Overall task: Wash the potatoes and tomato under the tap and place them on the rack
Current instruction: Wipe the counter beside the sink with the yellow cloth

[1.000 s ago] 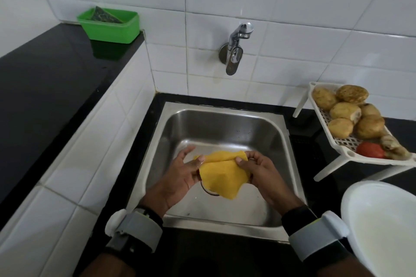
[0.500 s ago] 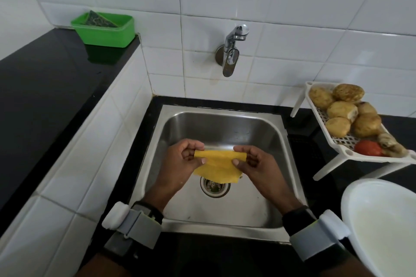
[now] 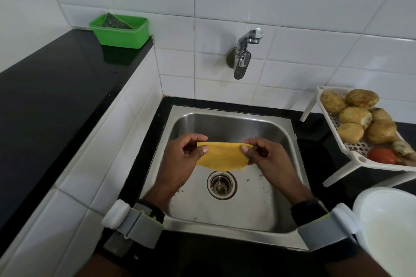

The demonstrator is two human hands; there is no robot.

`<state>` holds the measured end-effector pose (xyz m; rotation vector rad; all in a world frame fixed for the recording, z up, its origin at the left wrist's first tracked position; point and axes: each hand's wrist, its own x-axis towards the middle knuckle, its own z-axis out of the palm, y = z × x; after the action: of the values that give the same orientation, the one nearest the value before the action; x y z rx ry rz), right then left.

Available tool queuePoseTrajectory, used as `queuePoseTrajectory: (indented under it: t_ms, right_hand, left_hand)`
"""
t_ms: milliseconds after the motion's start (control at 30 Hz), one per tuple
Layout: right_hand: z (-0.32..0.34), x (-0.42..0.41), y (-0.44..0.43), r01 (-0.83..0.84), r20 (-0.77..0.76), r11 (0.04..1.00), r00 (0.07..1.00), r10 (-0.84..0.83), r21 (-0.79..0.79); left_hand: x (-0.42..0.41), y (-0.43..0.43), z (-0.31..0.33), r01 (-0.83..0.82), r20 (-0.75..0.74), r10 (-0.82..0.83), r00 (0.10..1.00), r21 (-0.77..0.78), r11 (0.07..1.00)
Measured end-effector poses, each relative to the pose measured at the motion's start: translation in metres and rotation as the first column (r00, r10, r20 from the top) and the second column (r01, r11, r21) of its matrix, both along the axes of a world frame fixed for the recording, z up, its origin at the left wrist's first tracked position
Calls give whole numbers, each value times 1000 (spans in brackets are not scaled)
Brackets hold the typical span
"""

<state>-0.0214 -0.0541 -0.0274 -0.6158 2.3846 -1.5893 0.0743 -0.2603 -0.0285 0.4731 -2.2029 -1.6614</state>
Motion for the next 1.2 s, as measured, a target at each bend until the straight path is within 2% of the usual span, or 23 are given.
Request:
queuePoseTrajectory:
  t_ms: [100, 267, 400, 533, 700, 800, 900, 1000, 1100, 1200]
  right_hand:
    - [0, -1, -1, 59, -87, 997, 995, -55, 48]
    - [0, 7, -16, 81, -38, 997, 996, -82, -15]
    - [-1, 13, -38, 201, -28, 977, 979, -203, -76]
    - [-4, 14, -51, 232, -9, 971, 972, -233, -57]
    - [2, 5, -67, 121, 57, 991, 991, -124, 53]
    - [33, -11, -96, -53, 90, 998, 994, 55, -29]
    - [71, -26, -139, -202, -86, 973, 978, 192, -116]
    - [106, -31, -196, -280, -235, 945, 942, 237, -169]
    - [127, -28, -253, -366, -294, 920, 903, 314, -138]
    - [124, -24, -292, -420, -371, 908, 844, 387, -7]
  left_hand:
    - [-1, 4, 4, 4, 10, -4, 1000, -30, 1000]
    - [-2, 16, 5, 42, -18, -41, 999, 55, 998]
    - [-1, 24, 7, -30, 12, 30, 999, 56, 998]
    - [1, 30, 10, -125, 83, 125, 989, 1, 992]
    - [-5, 14, 8, -249, 173, 233, 957, 73, 966]
    - [-7, -13, 32, -338, 41, 336, 941, 85, 937]
    - [-5, -41, 64, -430, -136, 432, 892, 46, 902]
    - [2, -66, 90, -512, -249, 518, 819, 93, 854]
    - [8, -93, 104, -618, -216, 639, 738, 165, 769]
    - [13, -104, 109, -640, -120, 667, 736, 201, 742]
